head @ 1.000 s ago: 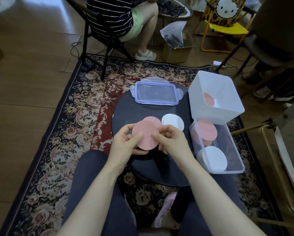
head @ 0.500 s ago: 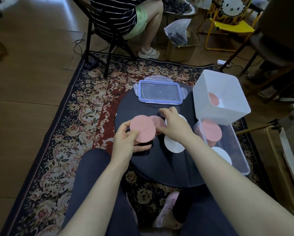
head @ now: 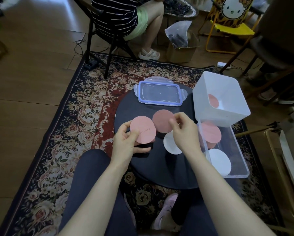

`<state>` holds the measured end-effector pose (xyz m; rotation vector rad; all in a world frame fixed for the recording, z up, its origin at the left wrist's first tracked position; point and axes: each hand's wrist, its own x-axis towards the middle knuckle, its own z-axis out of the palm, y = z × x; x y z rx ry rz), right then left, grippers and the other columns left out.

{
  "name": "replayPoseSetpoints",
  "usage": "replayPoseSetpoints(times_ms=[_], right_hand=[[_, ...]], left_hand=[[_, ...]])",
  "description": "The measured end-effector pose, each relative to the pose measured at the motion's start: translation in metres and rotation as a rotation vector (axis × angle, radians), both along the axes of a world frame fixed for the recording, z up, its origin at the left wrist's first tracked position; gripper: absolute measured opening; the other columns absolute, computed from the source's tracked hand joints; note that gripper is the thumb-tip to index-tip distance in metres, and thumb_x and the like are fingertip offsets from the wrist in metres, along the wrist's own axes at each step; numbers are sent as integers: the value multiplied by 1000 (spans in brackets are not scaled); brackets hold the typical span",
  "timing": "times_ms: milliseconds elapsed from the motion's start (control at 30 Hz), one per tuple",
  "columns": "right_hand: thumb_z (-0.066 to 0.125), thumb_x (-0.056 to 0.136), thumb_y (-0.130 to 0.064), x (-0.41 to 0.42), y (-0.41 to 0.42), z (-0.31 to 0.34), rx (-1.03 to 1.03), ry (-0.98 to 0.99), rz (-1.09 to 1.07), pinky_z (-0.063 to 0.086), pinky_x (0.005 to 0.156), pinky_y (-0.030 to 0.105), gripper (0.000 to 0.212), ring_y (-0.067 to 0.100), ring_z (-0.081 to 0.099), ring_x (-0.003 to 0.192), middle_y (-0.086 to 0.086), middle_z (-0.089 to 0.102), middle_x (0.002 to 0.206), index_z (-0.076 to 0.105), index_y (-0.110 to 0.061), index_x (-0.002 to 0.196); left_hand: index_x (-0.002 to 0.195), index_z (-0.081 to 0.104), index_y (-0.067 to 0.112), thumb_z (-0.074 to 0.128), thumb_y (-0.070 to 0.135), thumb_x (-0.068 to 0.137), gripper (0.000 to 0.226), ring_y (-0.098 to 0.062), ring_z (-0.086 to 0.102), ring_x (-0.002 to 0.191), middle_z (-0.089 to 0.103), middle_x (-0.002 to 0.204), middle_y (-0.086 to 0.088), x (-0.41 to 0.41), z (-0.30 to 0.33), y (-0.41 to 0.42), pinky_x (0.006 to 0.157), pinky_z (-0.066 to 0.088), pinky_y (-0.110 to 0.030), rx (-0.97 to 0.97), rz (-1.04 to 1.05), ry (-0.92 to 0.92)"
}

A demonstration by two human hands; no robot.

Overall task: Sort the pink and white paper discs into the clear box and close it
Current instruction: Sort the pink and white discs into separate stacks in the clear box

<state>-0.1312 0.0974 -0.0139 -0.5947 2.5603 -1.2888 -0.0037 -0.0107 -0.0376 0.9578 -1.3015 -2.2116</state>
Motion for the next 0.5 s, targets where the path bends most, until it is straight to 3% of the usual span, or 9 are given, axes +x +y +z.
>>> replayPoseSetpoints(times_ms=[100,200,500], right_hand=[[57,92,-19,13,14,7,-180,-143,-130,39,63,24,7,3,55,60,-4,63,70,60,-15,88],[60,92,-22,30,23,7,-281,-321,-93,33,52,19,9,0,42,42,-4,59,55,60,-14,88],[61,92,-21,47,26,-8,-277,-391,-36,31,53,25,7,2,40,40,-3,56,49,57,-18,86]], left_hand=[[121,53,9,56,7,96,26,-26,73,76,69,94,-12,-1,0,1,48,59,-37,-37,-21,-23],[116,55,9,58,9,95,21,-28,73,72,70,86,-9,-1,1,2,45,57,-35,-80,-57,-27],[104,57,12,57,14,95,9,-30,72,65,73,78,-5,4,6,5,43,56,-30,-76,-142,15]])
